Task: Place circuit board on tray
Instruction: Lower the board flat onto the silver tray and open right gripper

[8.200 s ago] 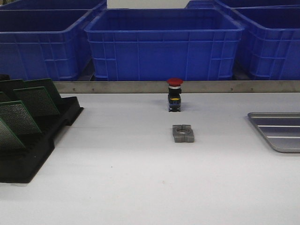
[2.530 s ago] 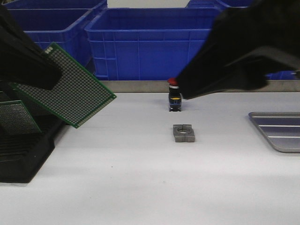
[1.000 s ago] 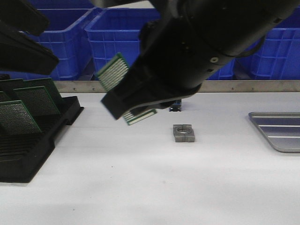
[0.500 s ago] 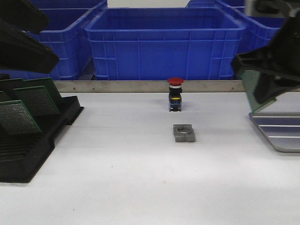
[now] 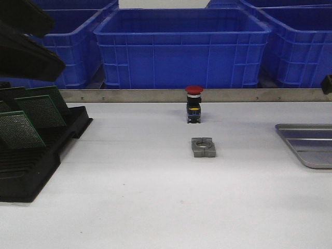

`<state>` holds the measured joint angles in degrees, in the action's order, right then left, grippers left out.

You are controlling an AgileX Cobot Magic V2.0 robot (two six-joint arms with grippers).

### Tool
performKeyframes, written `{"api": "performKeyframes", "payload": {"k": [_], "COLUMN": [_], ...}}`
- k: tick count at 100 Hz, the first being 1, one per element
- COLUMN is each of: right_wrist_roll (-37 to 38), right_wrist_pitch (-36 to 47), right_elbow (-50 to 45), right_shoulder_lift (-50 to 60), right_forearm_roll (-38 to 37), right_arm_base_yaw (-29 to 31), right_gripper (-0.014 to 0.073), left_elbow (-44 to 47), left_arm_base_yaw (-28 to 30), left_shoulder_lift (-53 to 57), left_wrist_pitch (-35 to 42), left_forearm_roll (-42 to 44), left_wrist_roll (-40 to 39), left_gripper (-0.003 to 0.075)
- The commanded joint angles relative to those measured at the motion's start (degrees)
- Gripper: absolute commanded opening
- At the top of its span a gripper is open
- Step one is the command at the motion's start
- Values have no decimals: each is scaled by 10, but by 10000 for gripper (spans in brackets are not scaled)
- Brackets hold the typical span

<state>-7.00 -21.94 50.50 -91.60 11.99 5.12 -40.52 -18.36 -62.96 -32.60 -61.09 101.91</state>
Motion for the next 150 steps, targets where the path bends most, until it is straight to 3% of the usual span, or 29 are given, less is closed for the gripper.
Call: {"api": "performKeyframes", "payload": {"k": [1, 14, 20, 27, 40, 47, 68, 98, 114, 129, 150], "right_wrist_roll": [-32, -32, -32, -32, -32, -32, -32, -32, -32, -32, -32], "right_wrist_pitch": [14, 4, -3, -7, 0, 0, 0, -9, -9, -12, -16], "right_elbow": [30, 50, 55, 57, 58, 58, 58, 57, 57, 57, 57], "right_shoulder_lift": [-6, -31, -34, -35, -33, -26, 32, 142, 168, 173, 173], "right_forearm_roll": [23, 23, 23, 23, 21, 21, 2, 2, 2, 2, 1], "right_arm_base_yaw": [-2, -2, -2, -2, -2, -2, -2, -24, -47, -68, -68], "right_gripper": [-67, -62, -20, 115, 498, 592, 525, 524, 524, 524, 524], "left_elbow": [-15, -15, -15, -15, -15, -15, -15, -10, -2, -3, -4], "left_arm_base_yaw": [-1, -1, -1, -1, -1, -1, 5, 61, 84, 90, 90], "left_shoulder_lift": [11, 11, 11, 11, 11, 11, 24, 33, 4, -44, -122], "left_wrist_pitch": [5, 5, 4, 4, 4, 7, 36, 21, 23, 102, 138], "left_forearm_roll": [-28, -29, -32, -32, -32, -32, -3, 155, 192, 209, 219], "left_wrist_roll": [-5, -5, -5, -5, -5, -5, -9, -57, -57, -57, -52], "left_gripper": [566, 566, 566, 566, 566, 566, 566, 566, 566, 566, 566]}}
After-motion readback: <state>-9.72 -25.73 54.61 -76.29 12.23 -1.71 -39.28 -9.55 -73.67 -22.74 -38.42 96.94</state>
